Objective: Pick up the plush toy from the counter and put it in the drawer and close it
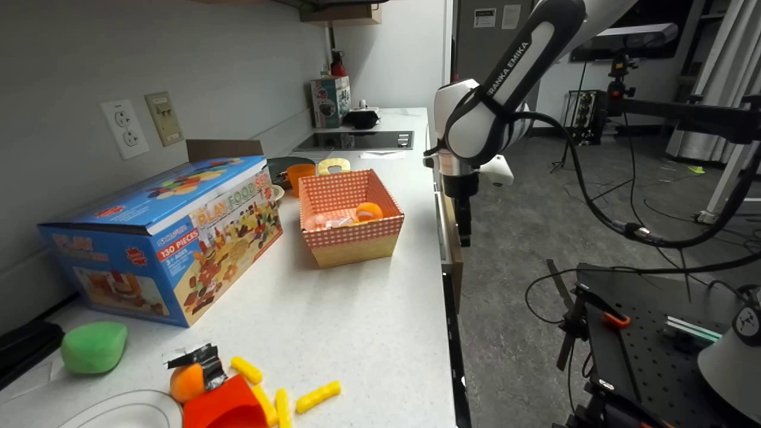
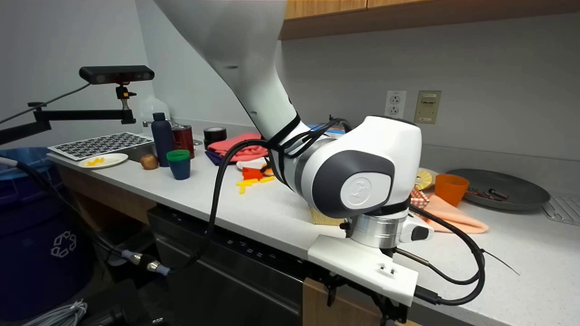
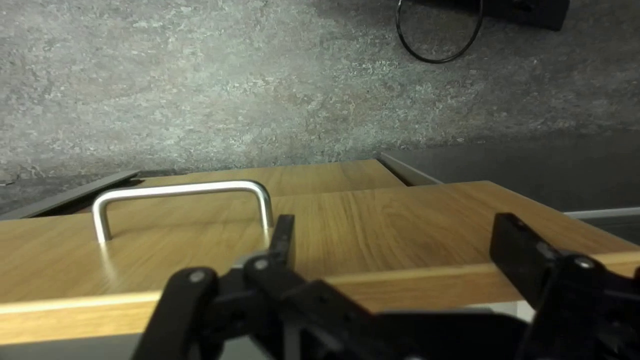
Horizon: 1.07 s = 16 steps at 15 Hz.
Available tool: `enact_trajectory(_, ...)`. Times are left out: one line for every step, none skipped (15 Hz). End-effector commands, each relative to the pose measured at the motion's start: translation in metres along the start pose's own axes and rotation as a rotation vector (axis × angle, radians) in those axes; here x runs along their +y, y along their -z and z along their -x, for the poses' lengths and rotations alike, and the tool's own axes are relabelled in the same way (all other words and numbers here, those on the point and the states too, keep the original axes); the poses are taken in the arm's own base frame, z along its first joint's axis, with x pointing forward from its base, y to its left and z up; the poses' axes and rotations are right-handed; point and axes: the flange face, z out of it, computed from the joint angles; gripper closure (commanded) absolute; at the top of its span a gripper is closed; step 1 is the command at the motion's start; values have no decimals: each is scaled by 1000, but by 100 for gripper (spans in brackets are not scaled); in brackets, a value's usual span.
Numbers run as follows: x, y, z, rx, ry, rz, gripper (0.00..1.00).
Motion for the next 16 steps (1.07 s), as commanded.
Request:
enact_trajectory(3,5,-21,49,-16,9,0)
enact_trajectory(4,6,-22,54,-16,16,0)
enact_trajectory(4,7,-23,59,-17,20,0)
enact_trajectory(4,8,-21,64,-16,21,0)
enact_trajectory(5,9,-18,63,-16,31,0)
enact_trajectory(4,10,-13,57,-6,35,0)
enact_trajectory(4,11,-7,55,-3,40,0)
enact_trajectory(3,13,-1,52,-1,43,0)
enact_trajectory(3,14,6,49,2,49,0)
enact_trajectory(2,15,16,45,5,54,0)
enact_trajectory(1,17,23,42,1,59,0)
enact_trajectory(0,19,34,46,3,64,0)
enact_trajectory(-1,22,43,54,2,71,0)
enact_trajectory(-2,25,53,66,0,79,0)
enact_trajectory(-4,29,62,78,-3,87,0)
enact_trajectory(-5,33,71,91,-5,96,0)
